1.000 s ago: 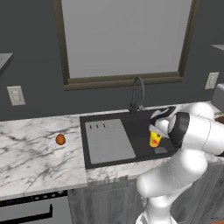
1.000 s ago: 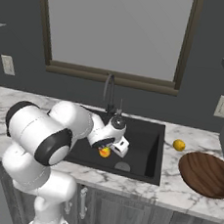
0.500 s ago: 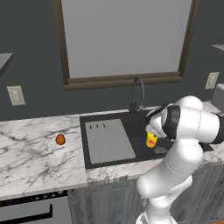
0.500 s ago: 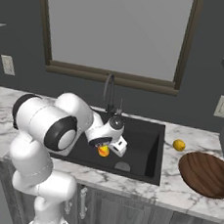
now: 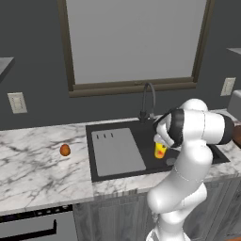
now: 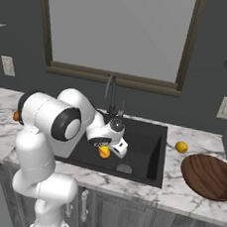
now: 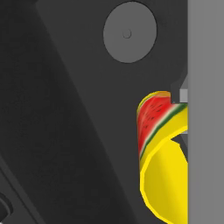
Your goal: Remove the mango and lemon from the sink. Then move the bowl and cup from the counter to the sink for washing.
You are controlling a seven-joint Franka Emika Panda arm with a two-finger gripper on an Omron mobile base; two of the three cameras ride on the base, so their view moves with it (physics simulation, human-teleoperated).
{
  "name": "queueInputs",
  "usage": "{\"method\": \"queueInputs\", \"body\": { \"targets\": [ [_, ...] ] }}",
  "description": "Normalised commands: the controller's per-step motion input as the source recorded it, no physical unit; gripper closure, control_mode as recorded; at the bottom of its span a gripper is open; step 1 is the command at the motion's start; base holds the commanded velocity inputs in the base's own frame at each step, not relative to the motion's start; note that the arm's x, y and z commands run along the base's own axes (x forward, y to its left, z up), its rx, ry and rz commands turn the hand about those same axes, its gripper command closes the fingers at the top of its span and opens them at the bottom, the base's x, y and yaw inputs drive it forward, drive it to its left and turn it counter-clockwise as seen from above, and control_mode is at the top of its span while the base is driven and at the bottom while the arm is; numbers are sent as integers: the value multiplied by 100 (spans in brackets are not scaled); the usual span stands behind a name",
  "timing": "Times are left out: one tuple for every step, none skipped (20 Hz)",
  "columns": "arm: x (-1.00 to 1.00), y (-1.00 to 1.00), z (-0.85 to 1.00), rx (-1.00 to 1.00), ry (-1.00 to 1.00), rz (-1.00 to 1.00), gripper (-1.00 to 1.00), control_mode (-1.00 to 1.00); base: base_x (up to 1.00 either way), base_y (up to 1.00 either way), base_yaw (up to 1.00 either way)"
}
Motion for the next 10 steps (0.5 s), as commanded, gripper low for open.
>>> {"method": "queueInputs", "body": {
  "targets": [
    [18,3,-11,0,-2,0,100,-100,0,0,0],
    [17,2,-12,0,-3,0,100,-100,0,0,0],
    [15,5,-14,0,-4,0,100,-100,0,0,0],
    [15,7,-14,0,-5,0,100,-100,0,0,0],
    [15,9,-15,0,-6,0,100,-100,0,0,0],
    [16,12,-15,0,-6,0,100,-100,0,0,0],
    [16,11,-14,0,-7,0,100,-100,0,0,0],
    [16,10,-14,0,-6,0,100,-100,0,0,0],
    [15,8,-14,0,-6,0,100,-100,0,0,0],
    [14,10,-14,0,-7,0,100,-100,0,0,0]
  ]
}}
